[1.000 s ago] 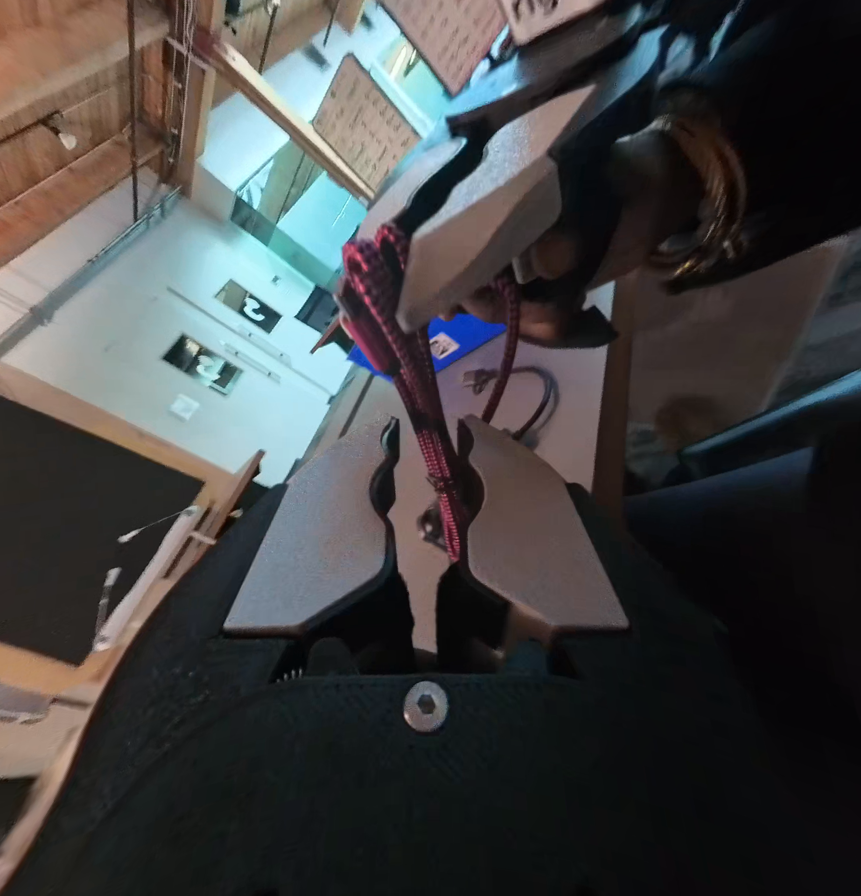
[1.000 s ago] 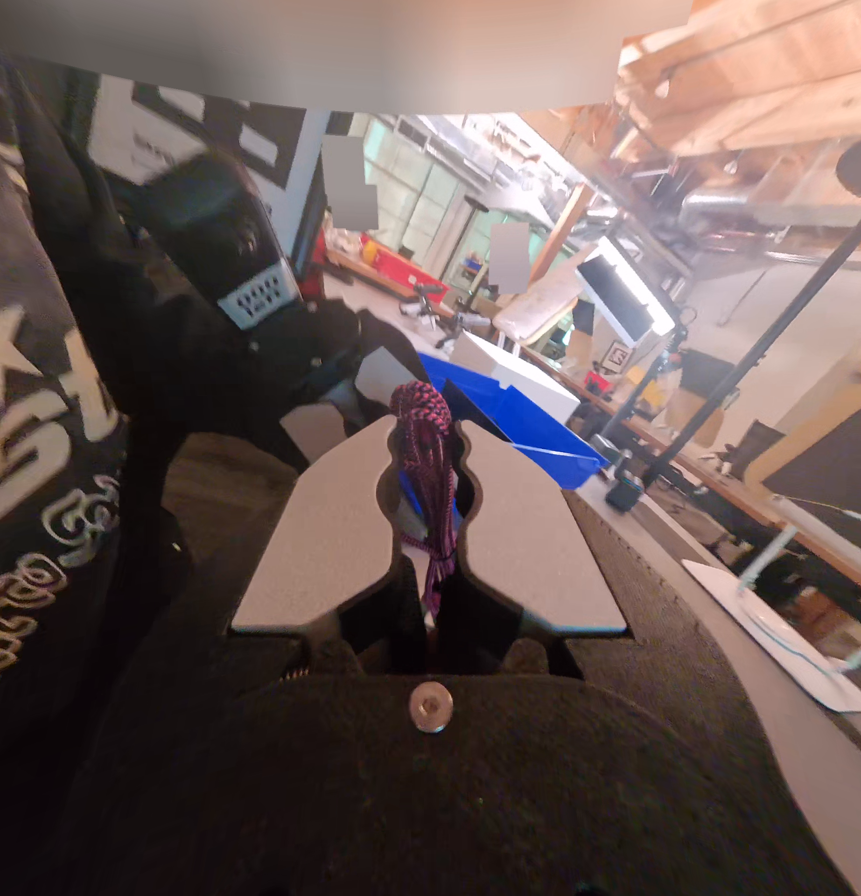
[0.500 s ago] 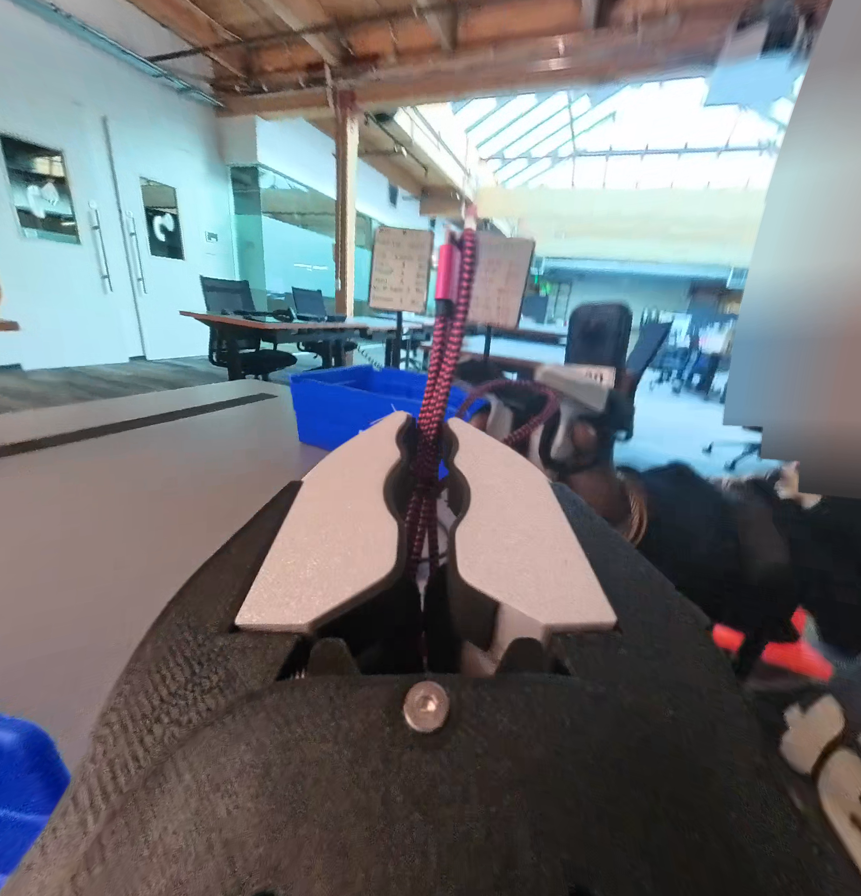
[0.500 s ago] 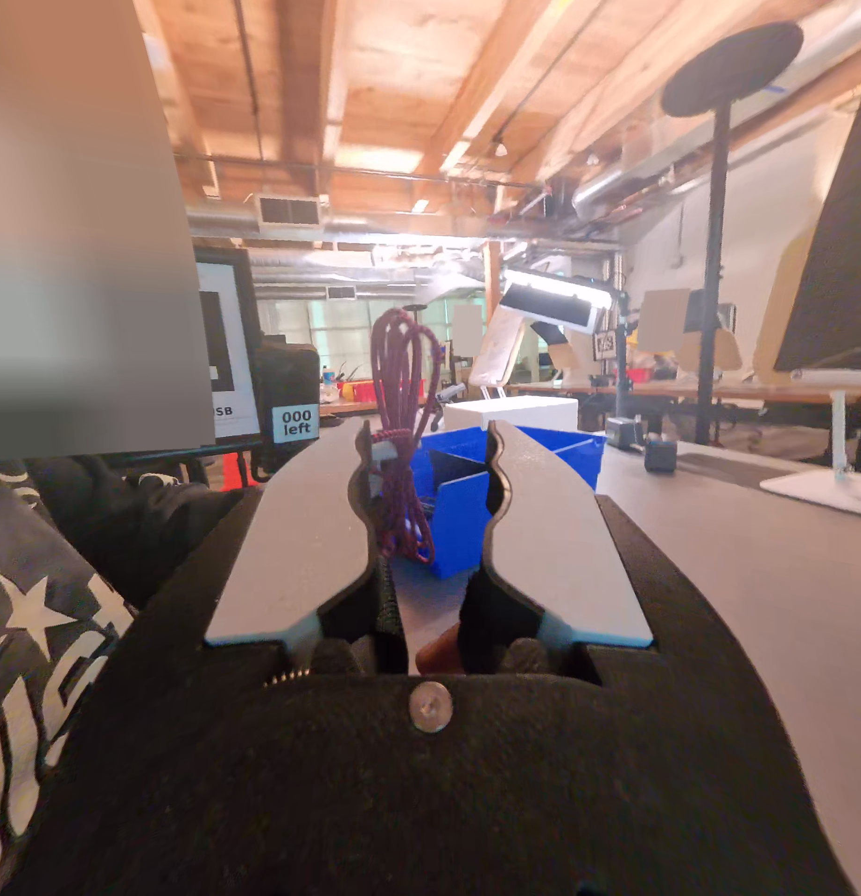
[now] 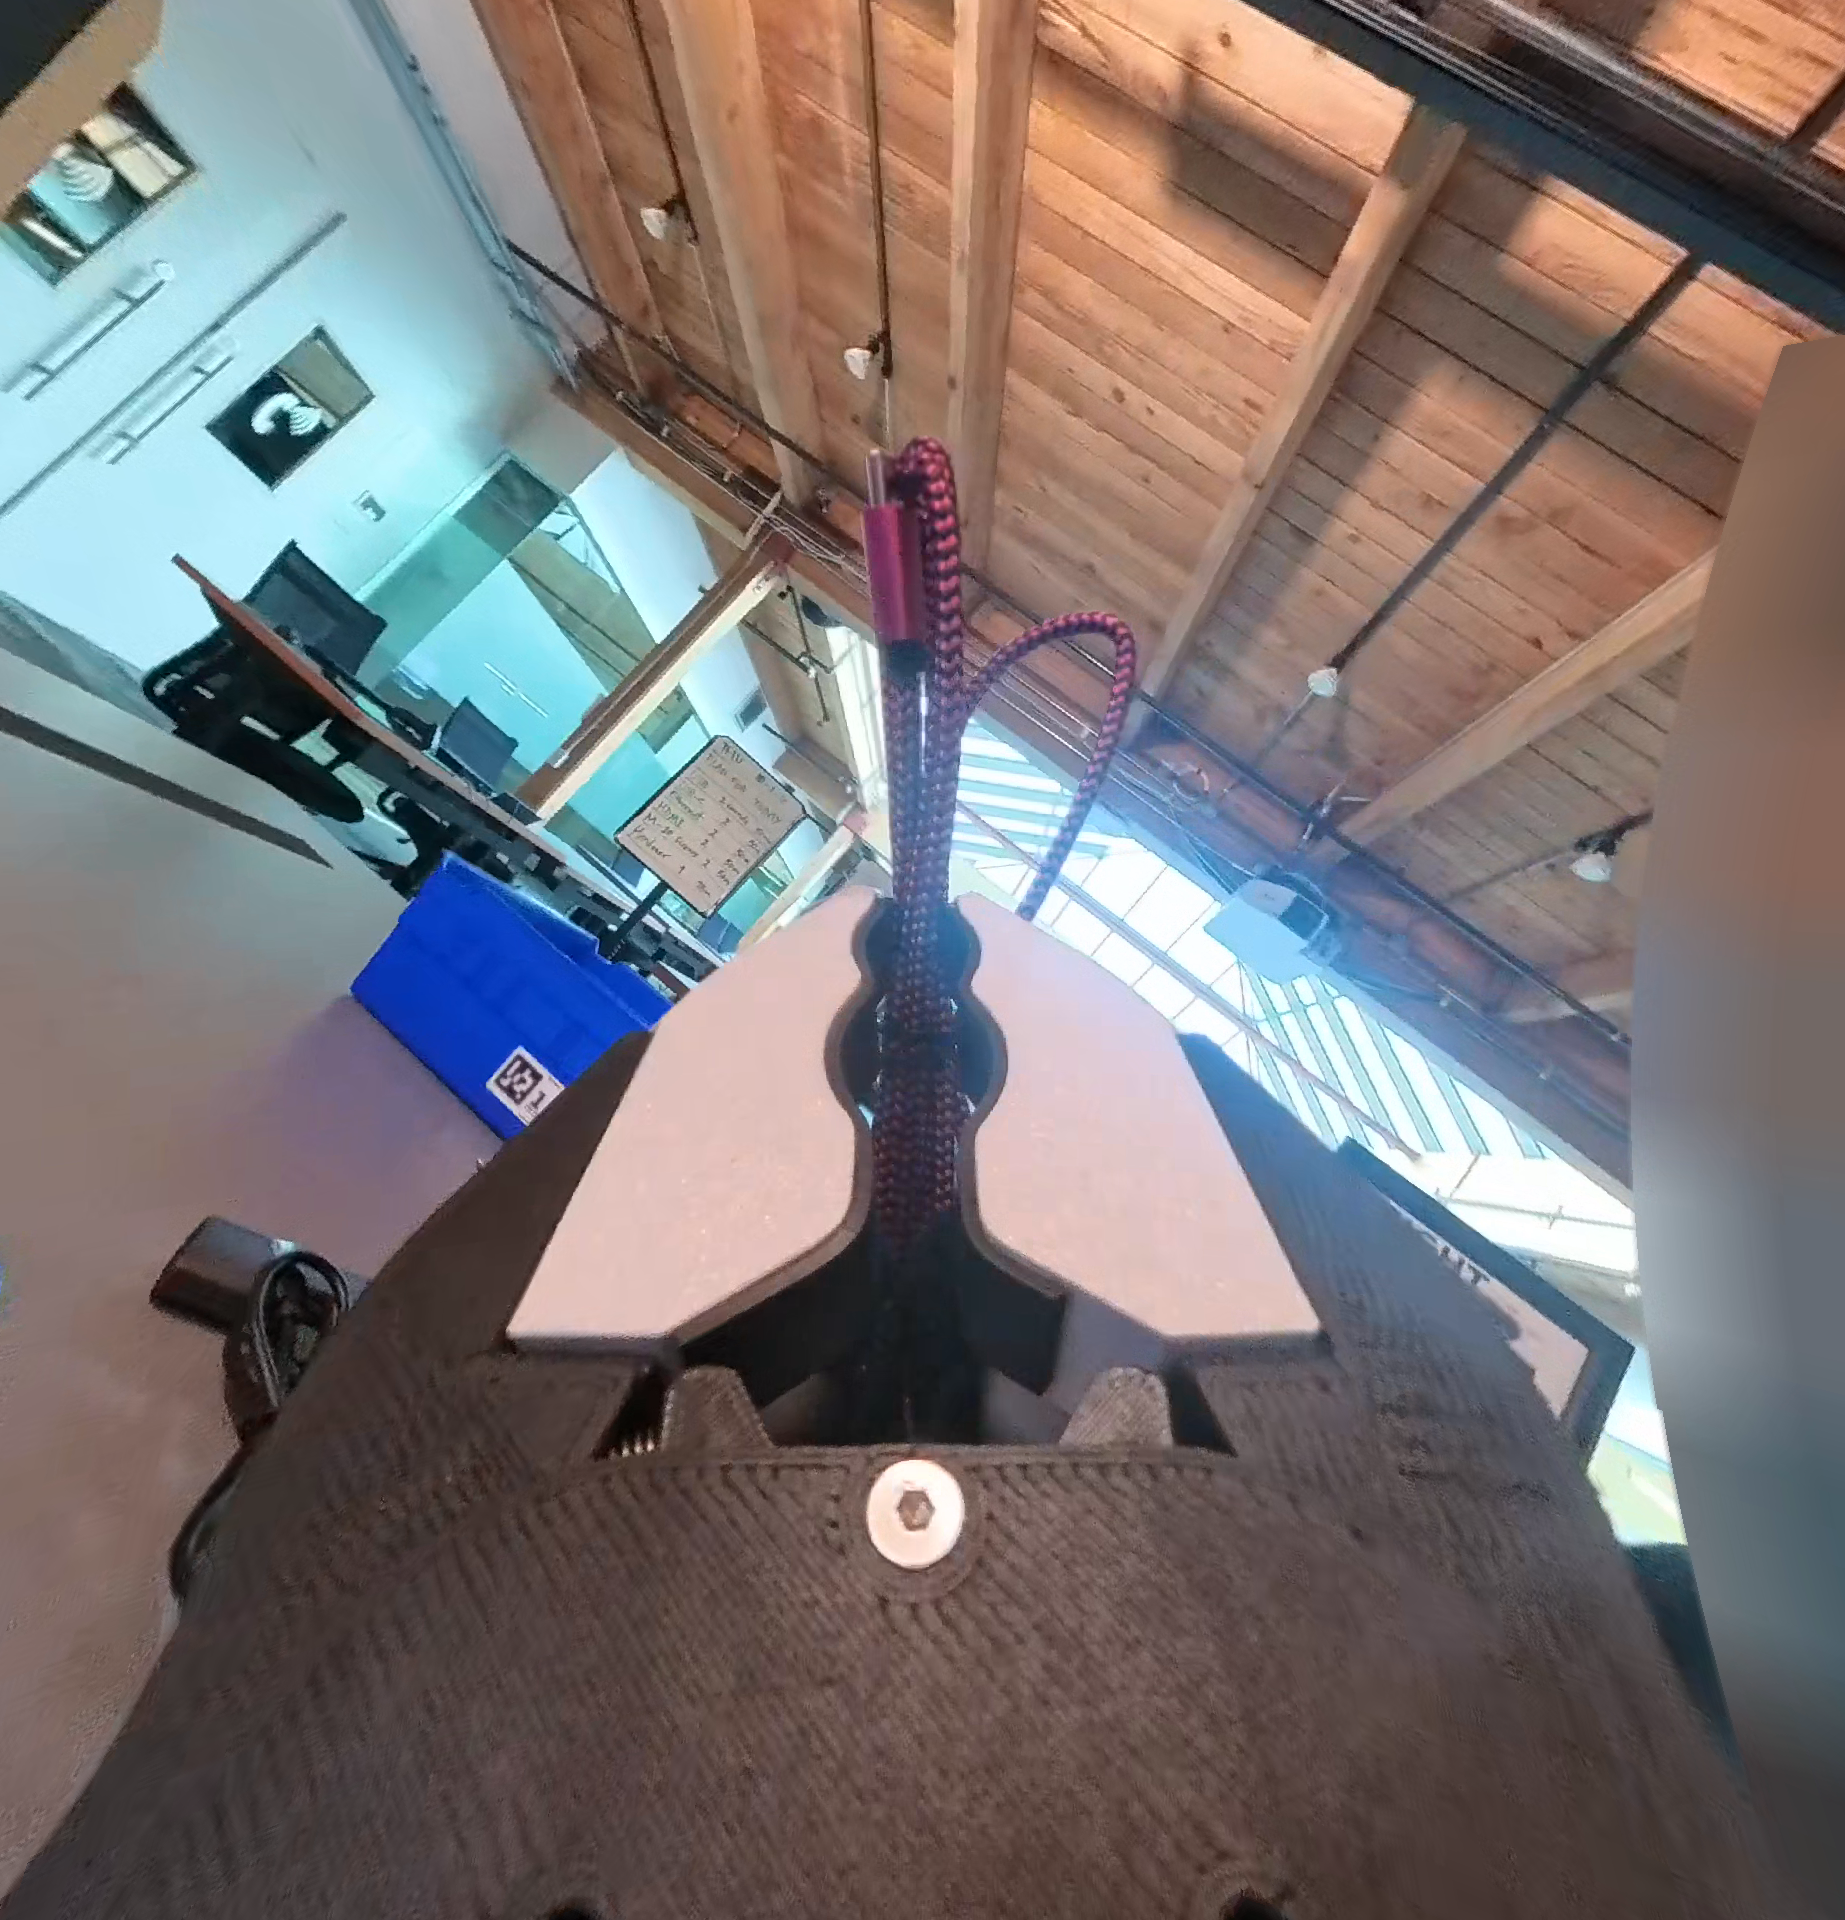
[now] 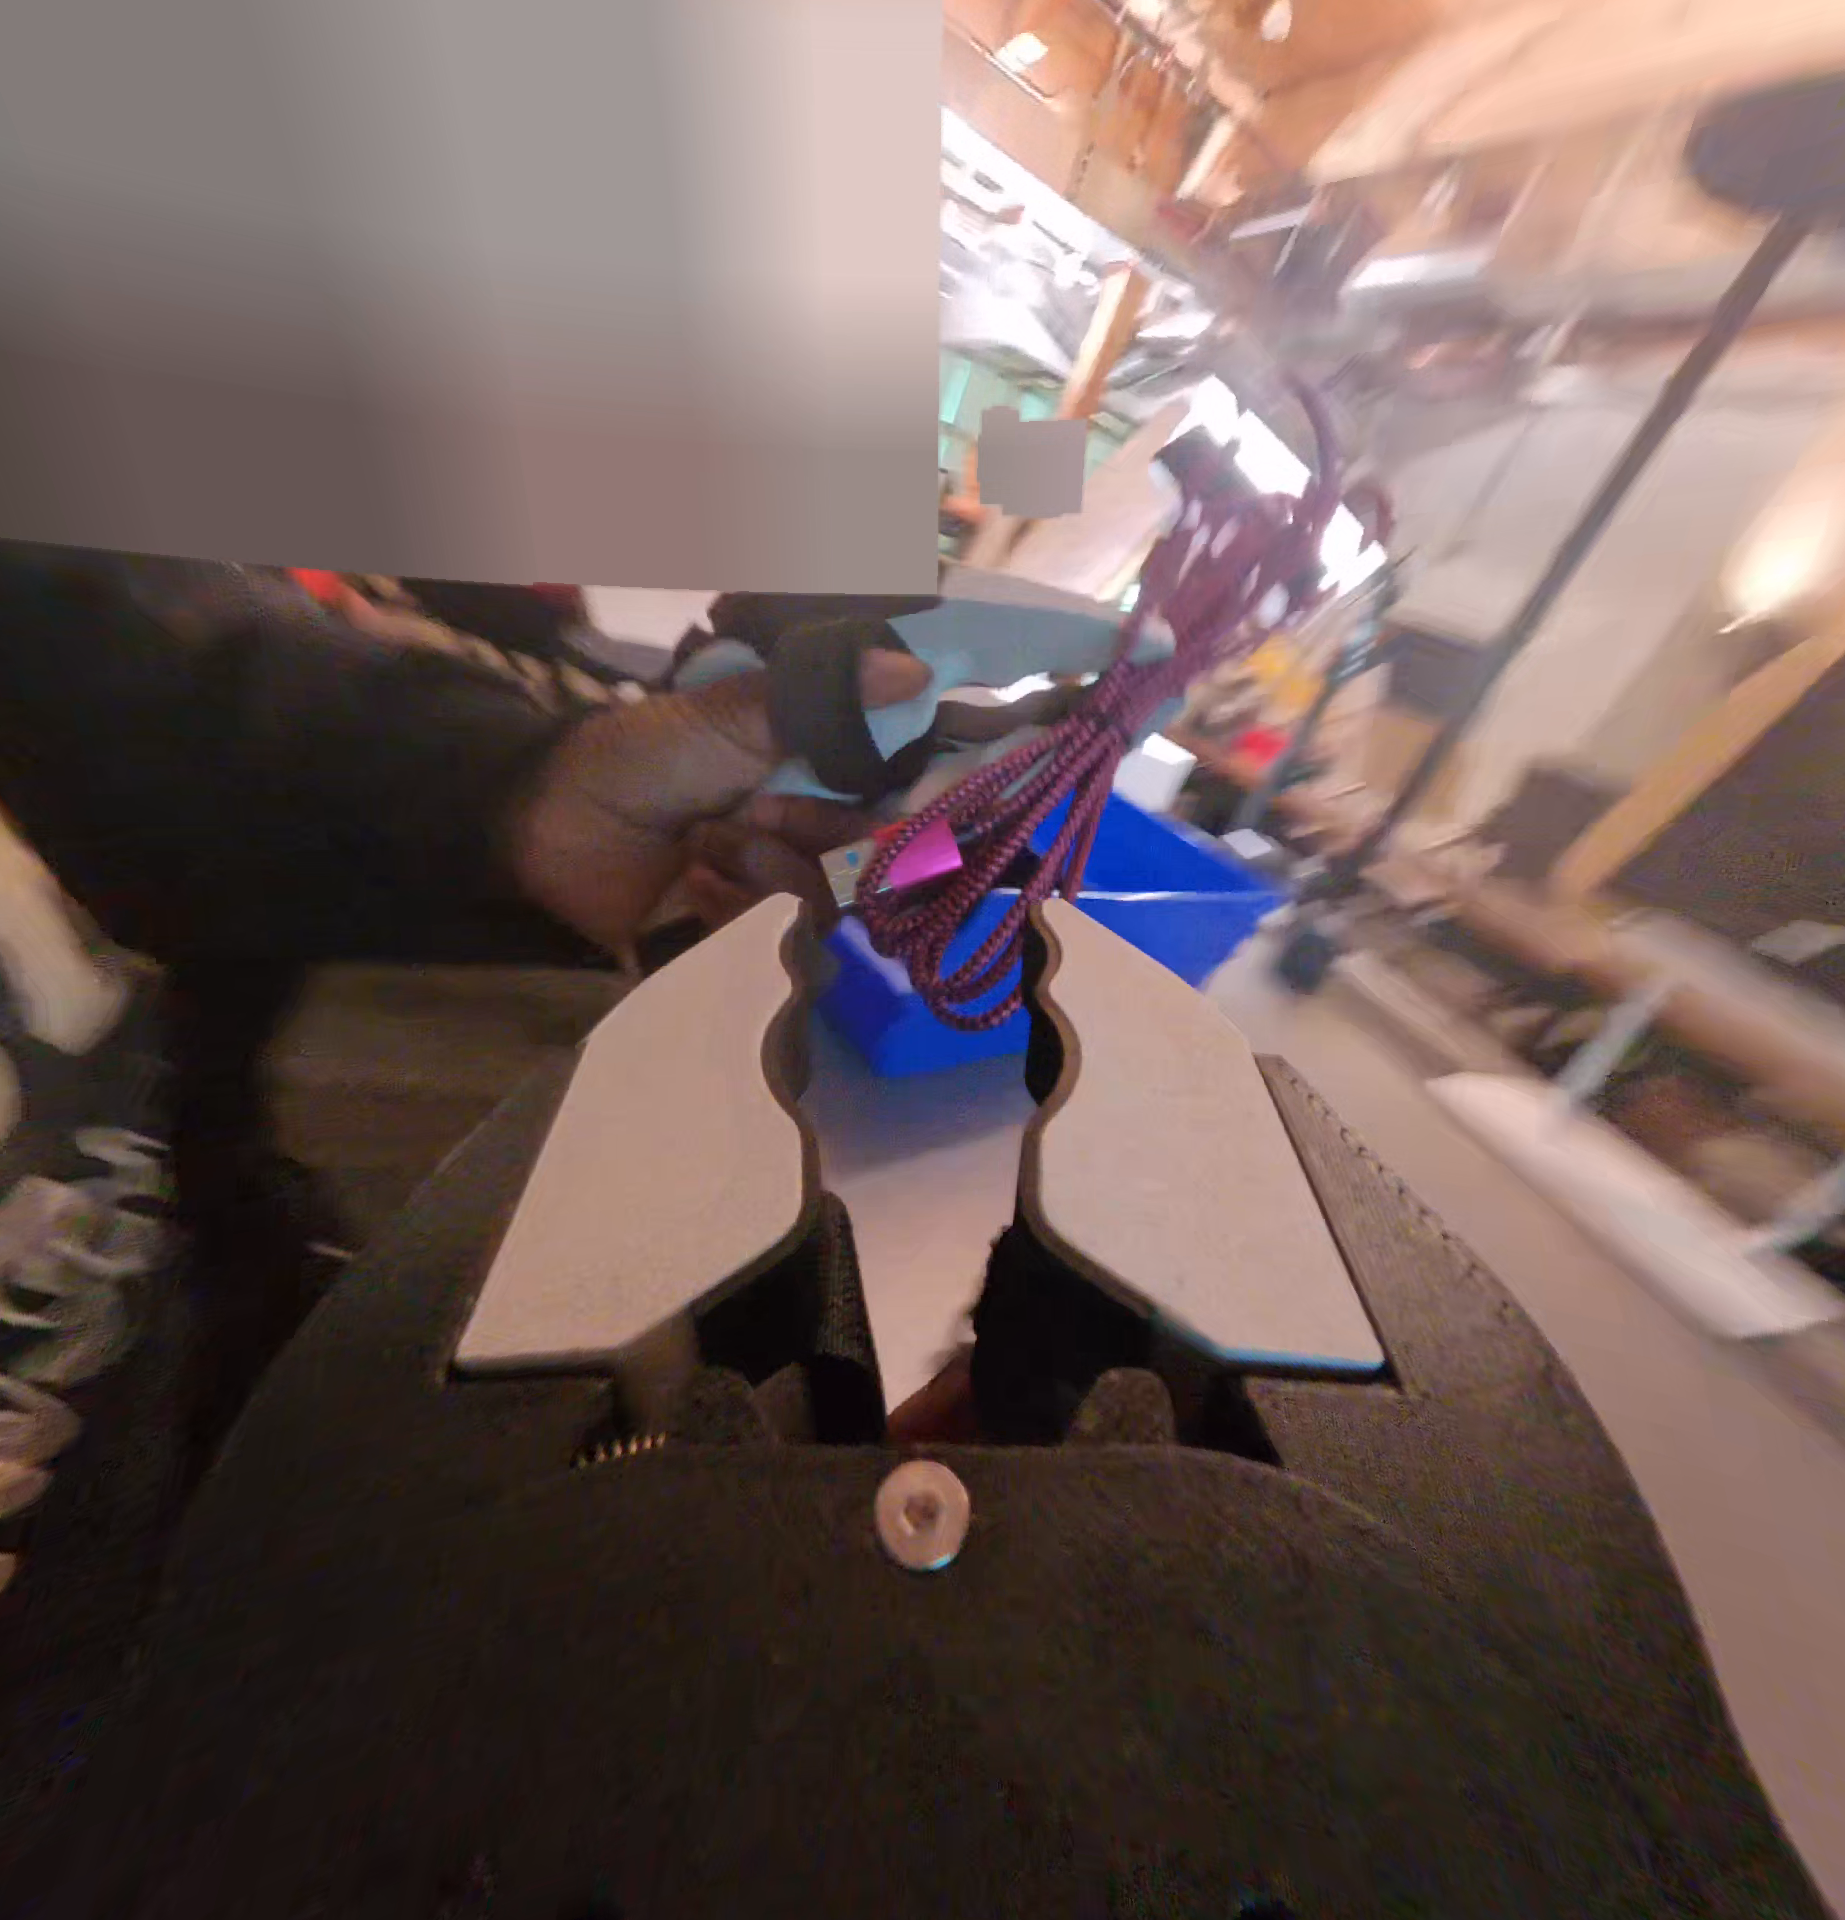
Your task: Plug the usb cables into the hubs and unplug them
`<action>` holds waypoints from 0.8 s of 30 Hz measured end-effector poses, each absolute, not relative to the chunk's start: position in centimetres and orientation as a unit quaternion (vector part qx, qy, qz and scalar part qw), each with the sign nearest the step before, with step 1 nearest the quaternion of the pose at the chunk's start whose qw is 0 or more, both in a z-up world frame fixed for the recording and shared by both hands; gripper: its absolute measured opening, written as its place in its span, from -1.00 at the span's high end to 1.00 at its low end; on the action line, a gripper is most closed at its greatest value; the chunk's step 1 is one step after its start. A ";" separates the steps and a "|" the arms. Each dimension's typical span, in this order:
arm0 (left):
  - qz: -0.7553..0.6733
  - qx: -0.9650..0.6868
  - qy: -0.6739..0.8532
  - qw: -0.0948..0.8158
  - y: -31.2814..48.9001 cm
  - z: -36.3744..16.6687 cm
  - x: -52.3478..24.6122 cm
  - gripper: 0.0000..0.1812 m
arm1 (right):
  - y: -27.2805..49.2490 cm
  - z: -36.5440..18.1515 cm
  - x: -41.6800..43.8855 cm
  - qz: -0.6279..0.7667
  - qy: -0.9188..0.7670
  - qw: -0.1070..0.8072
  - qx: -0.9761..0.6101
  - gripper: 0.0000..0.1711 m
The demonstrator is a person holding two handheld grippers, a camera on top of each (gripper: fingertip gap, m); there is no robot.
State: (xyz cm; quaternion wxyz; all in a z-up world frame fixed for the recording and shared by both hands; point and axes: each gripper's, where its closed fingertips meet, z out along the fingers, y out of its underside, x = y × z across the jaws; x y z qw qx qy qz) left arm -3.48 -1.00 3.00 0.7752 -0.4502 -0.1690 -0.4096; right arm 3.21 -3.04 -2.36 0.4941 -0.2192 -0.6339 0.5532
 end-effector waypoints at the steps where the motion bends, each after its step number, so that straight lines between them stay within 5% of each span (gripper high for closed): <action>1: -0.411 -0.450 -0.180 0.772 -0.9 2.8 -3.4 0.90 | -3.5 -2.4 3.4 0.494 -0.642 0.558 -0.179 0.58; 5: -0.424 -0.448 -0.224 0.754 -0.5 1.9 -3.4 0.90 | -5.8 -2.3 4.6 0.309 -0.629 0.713 -0.028 0.66; 14: -0.469 -0.445 -0.266 0.715 0.1 0.7 -2.1 0.90 | -4.9 -3.3 3.2 0.193 -0.632 0.751 -0.017 0.87; 20: -0.410 -0.490 -0.259 0.724 0.3 0.0 -3.1 0.89 | -2.4 -1.4 3.5 0.298 -0.624 0.714 -0.109 0.96; 24: -0.381 -0.564 -0.203 0.704 1.2 -0.6 -2.2 0.77 | 1.7 1.0 3.7 0.503 -0.573 0.593 -0.260 0.97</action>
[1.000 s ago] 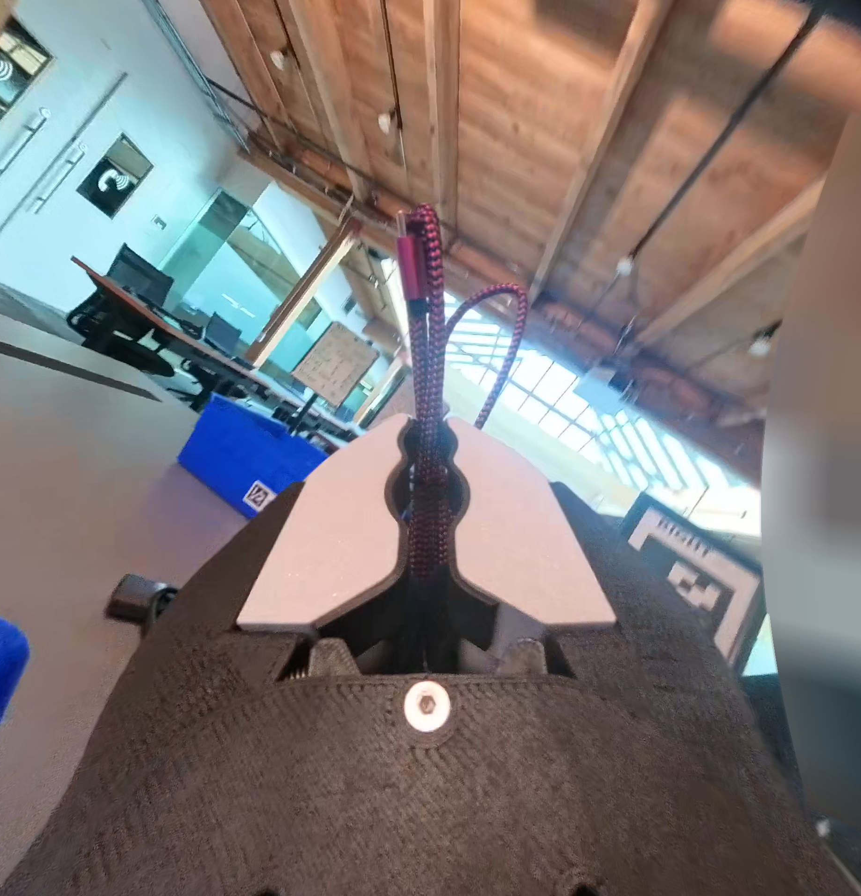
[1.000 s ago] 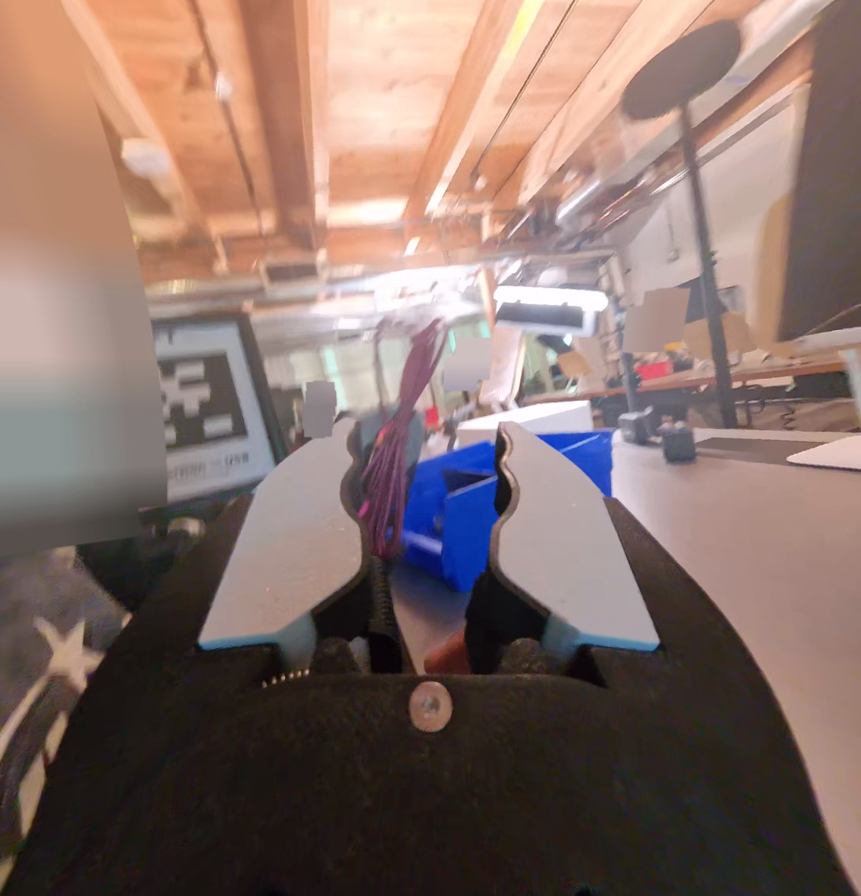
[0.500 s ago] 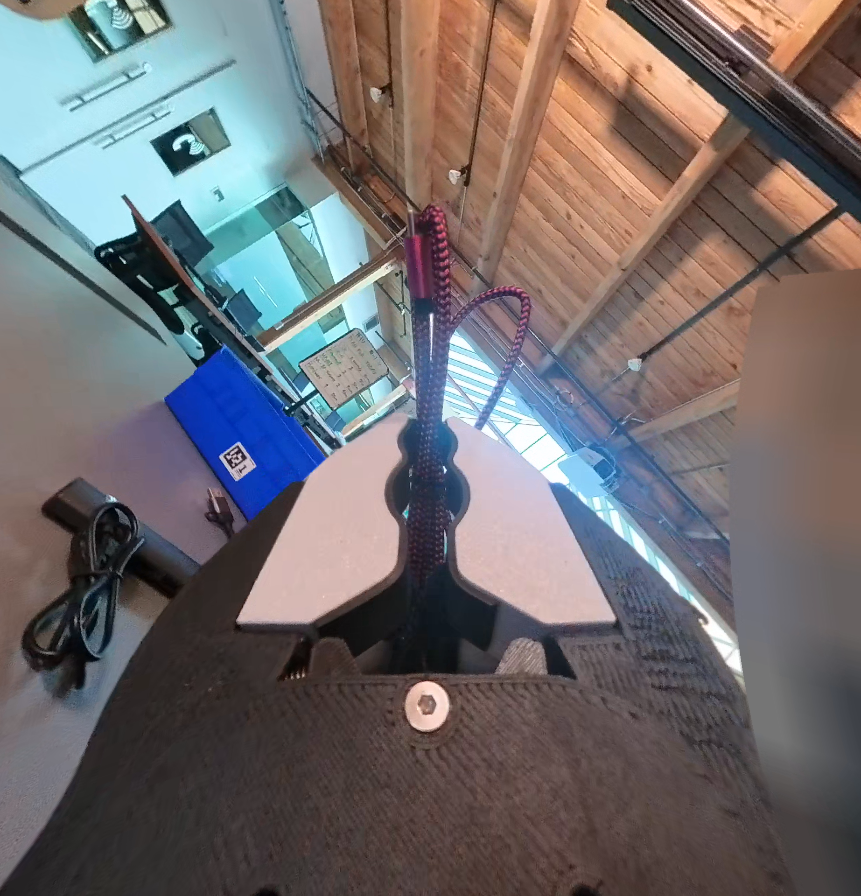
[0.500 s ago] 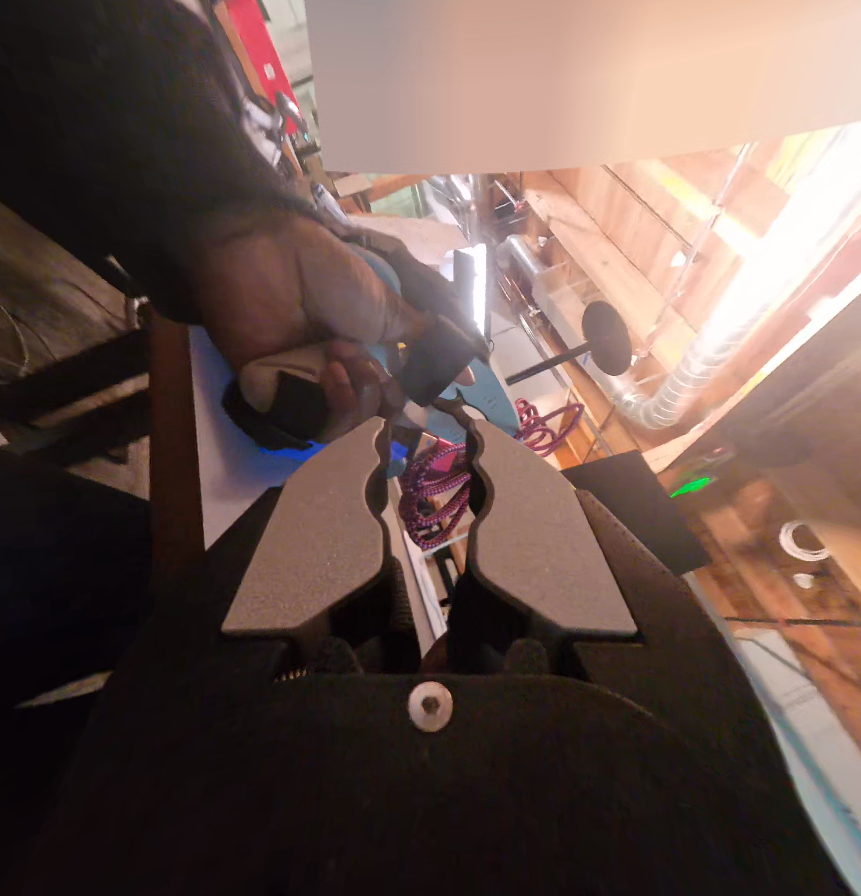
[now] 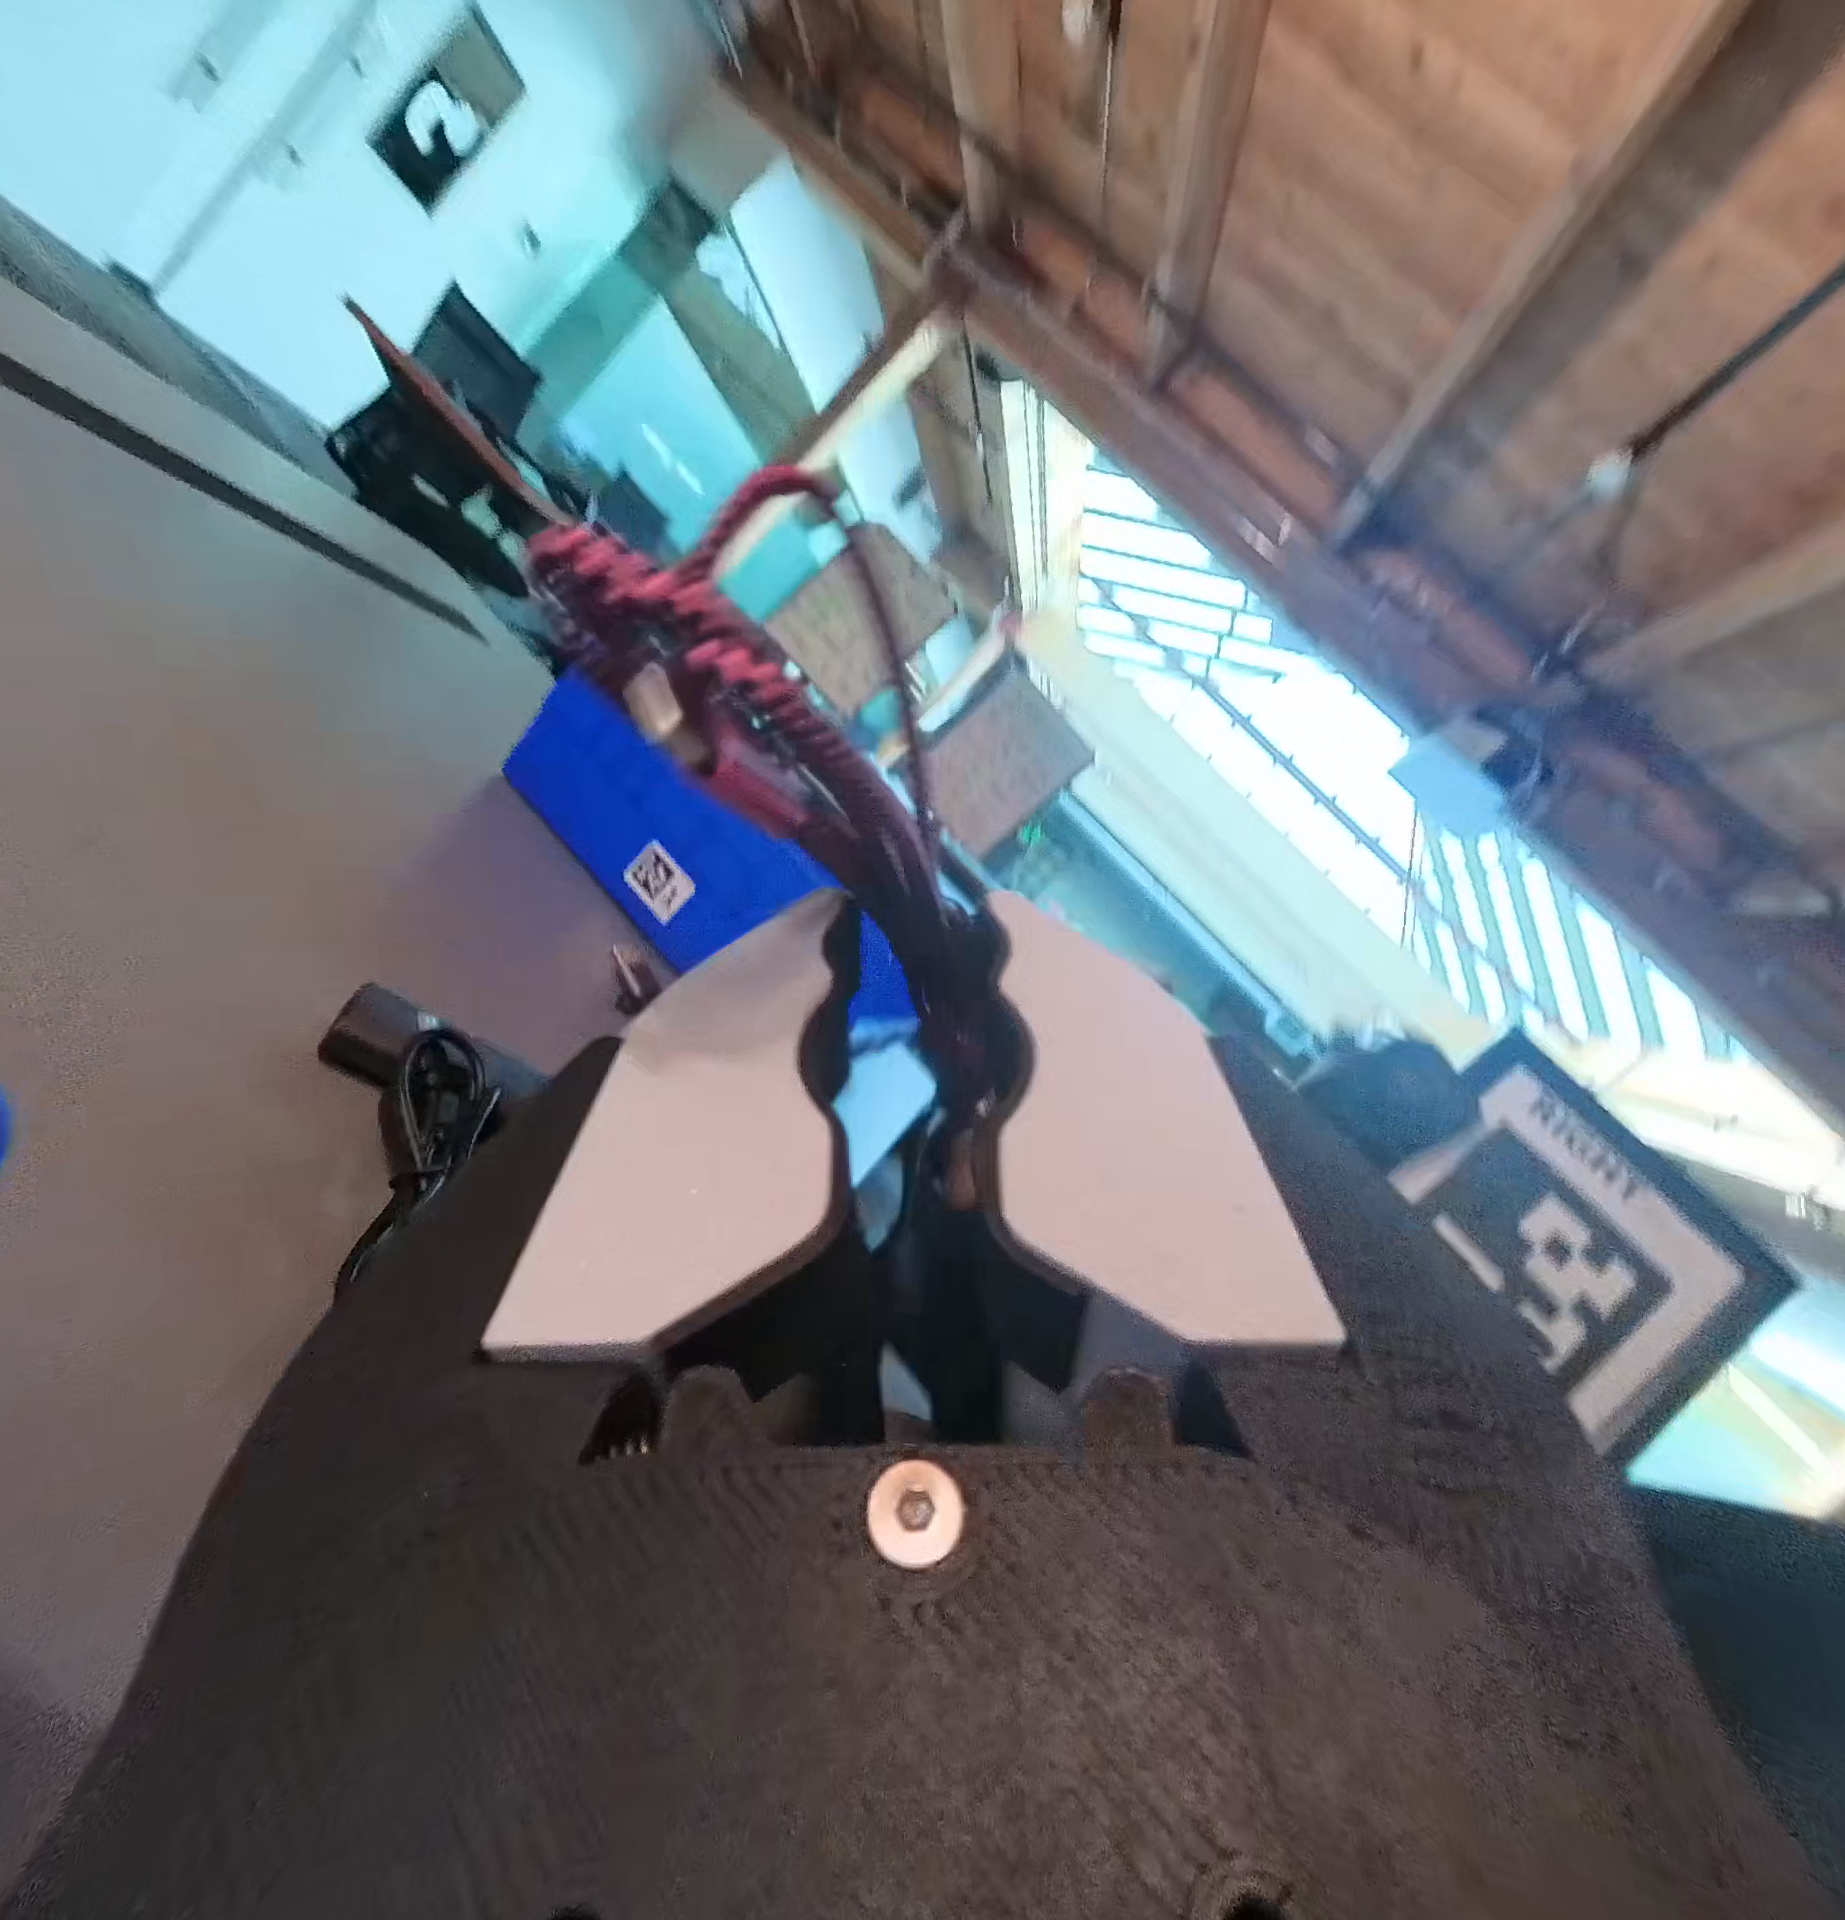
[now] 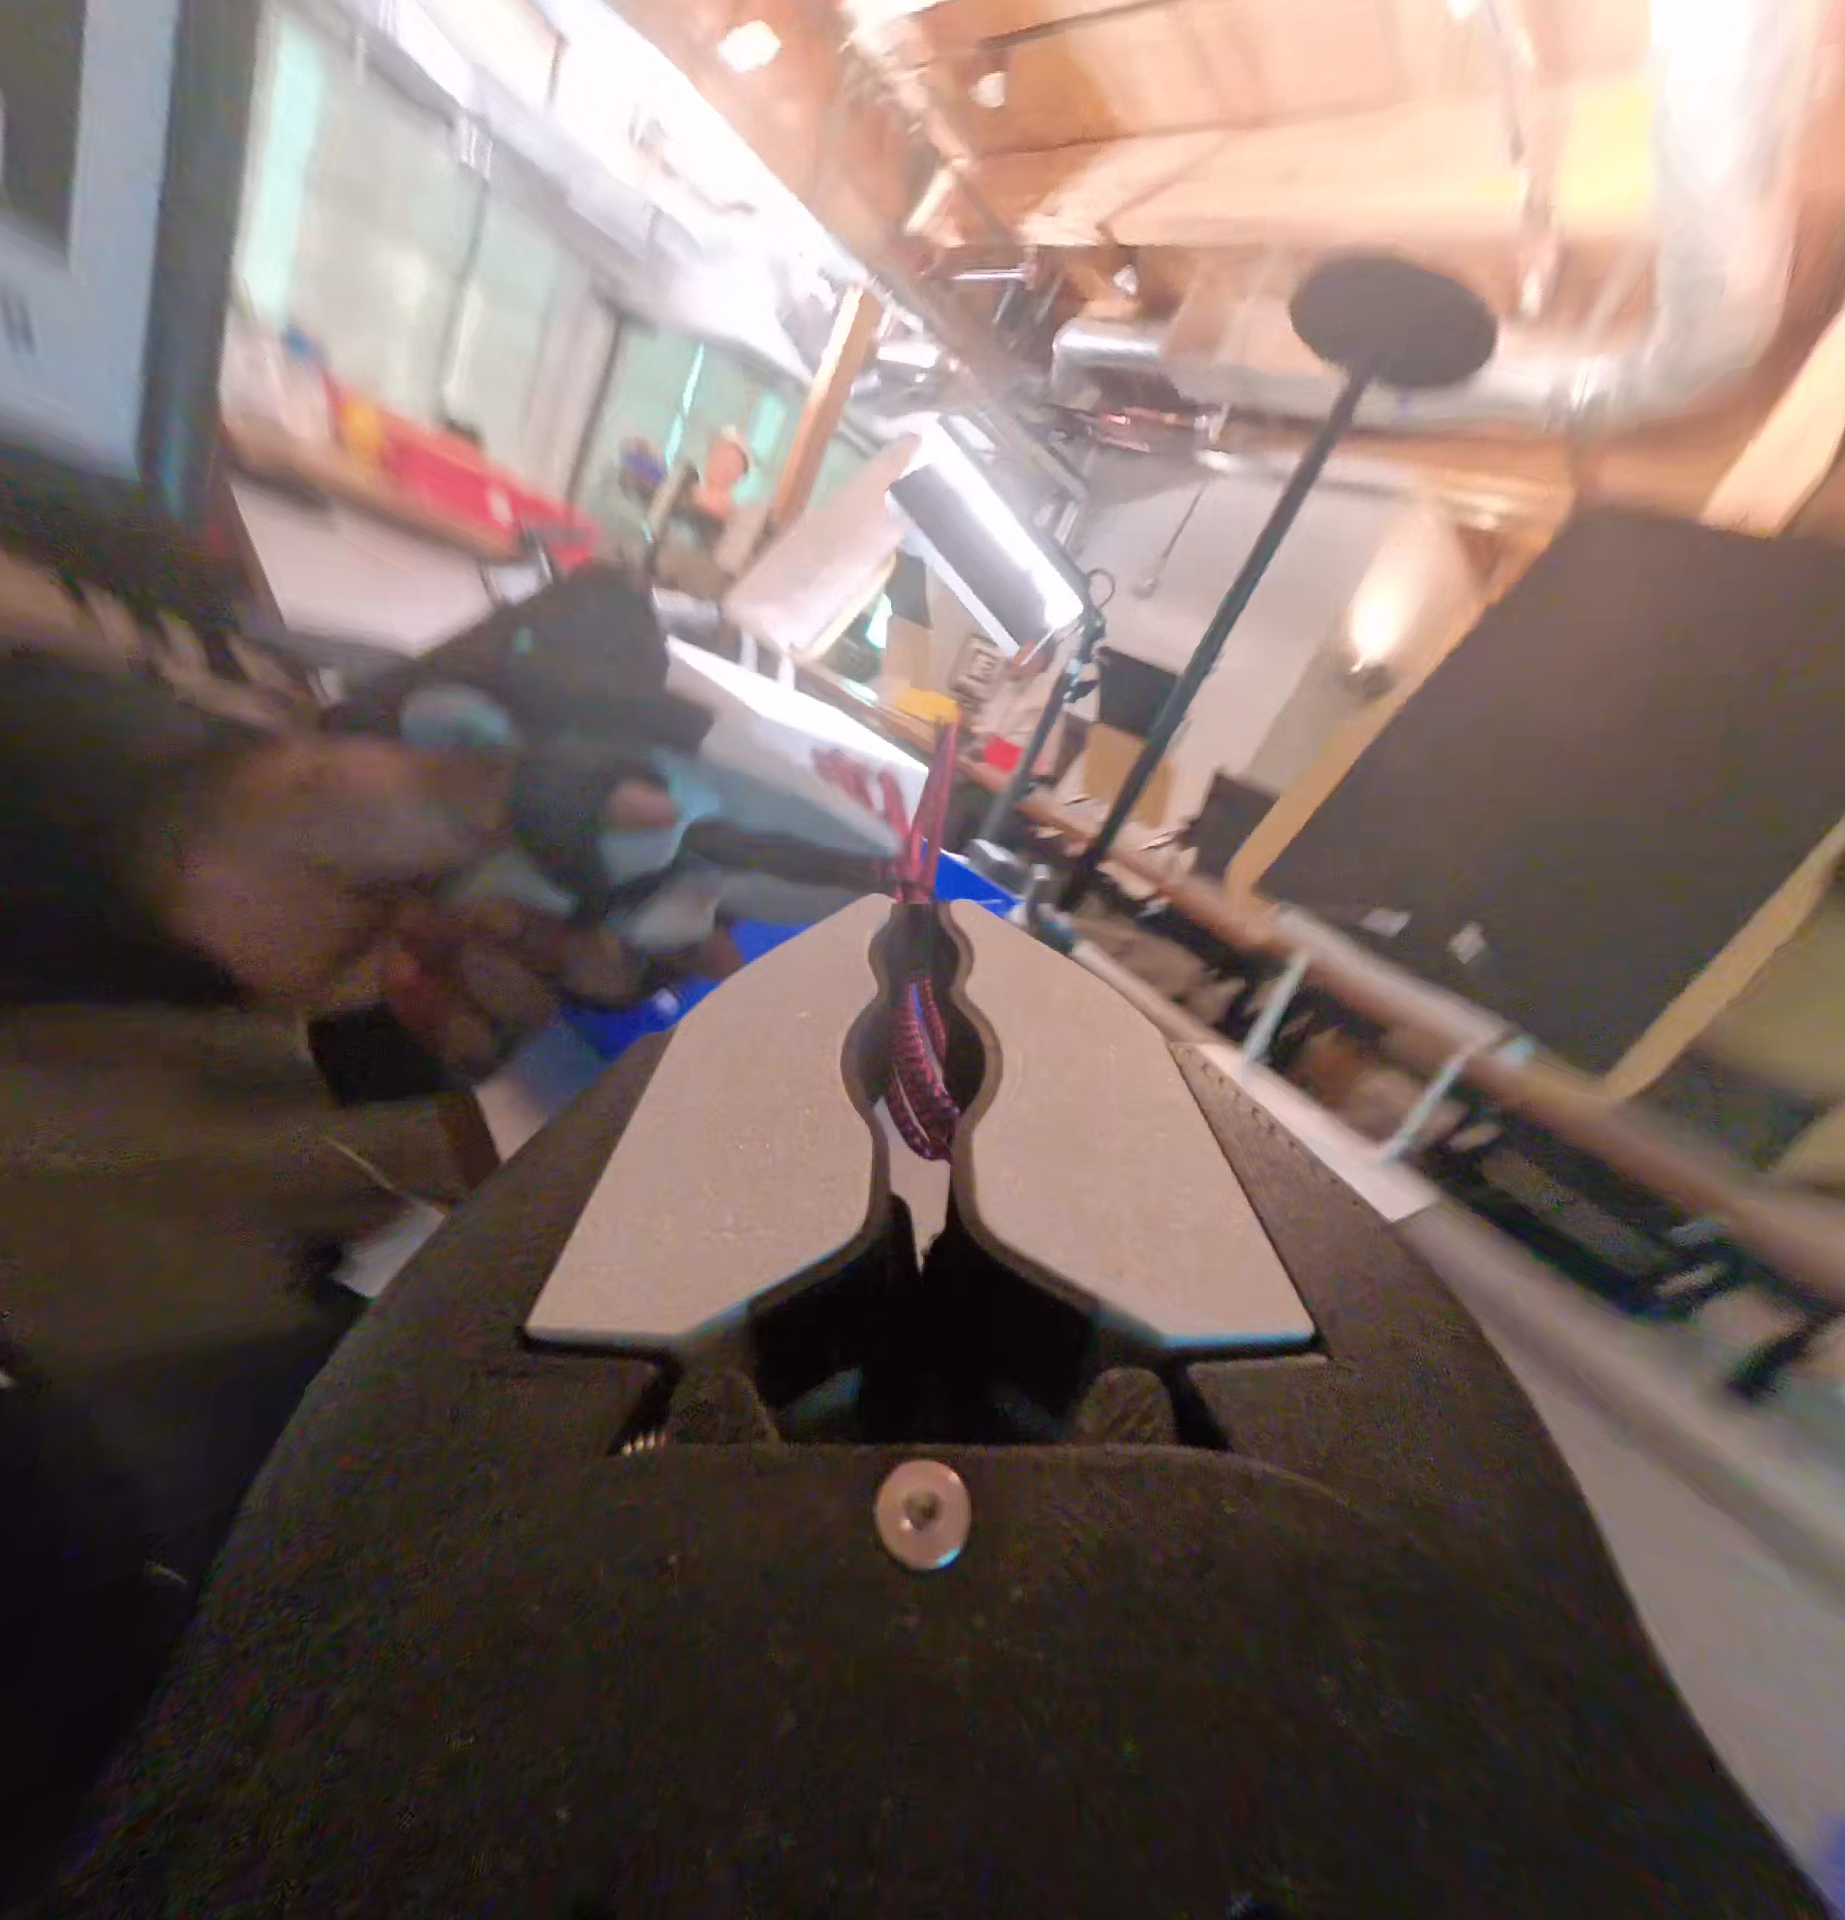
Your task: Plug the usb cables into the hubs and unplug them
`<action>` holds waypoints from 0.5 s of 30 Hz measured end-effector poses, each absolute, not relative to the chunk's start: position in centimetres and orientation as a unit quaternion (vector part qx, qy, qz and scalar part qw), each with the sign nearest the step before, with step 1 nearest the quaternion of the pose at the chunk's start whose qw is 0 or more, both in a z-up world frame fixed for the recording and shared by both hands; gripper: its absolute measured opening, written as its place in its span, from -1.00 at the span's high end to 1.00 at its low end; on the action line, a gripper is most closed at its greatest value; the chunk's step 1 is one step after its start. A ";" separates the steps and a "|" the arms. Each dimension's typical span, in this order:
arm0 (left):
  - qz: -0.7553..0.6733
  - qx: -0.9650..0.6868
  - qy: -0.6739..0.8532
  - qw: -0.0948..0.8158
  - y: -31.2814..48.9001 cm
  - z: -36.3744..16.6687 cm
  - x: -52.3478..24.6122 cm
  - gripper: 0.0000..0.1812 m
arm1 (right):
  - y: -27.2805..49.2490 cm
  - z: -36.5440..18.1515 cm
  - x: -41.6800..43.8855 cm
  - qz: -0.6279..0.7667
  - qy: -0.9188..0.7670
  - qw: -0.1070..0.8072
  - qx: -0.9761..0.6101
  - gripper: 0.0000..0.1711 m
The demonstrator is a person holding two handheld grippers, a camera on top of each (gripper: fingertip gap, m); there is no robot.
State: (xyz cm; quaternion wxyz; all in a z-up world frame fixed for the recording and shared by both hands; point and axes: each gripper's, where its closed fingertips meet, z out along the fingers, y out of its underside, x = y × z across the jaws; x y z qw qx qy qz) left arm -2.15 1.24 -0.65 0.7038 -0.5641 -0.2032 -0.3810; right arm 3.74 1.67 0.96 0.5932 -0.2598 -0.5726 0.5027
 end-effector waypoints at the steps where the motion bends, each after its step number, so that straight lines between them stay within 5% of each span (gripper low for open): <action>1: -0.382 -0.585 -0.184 0.691 1.5 -1.0 -1.6 0.69 | 2.9 1.3 3.7 0.556 -0.547 0.548 -0.302 0.97; 8: -0.310 -0.723 -0.042 0.616 2.3 -4.0 1.7 0.60 | 8.9 0.0 2.6 0.764 -0.355 0.269 -0.467 0.95; 15: 0.126 -0.650 0.090 0.744 0.6 0.6 -1.5 0.71 | 8.7 -0.6 2.3 0.765 -0.348 0.248 -0.482 0.96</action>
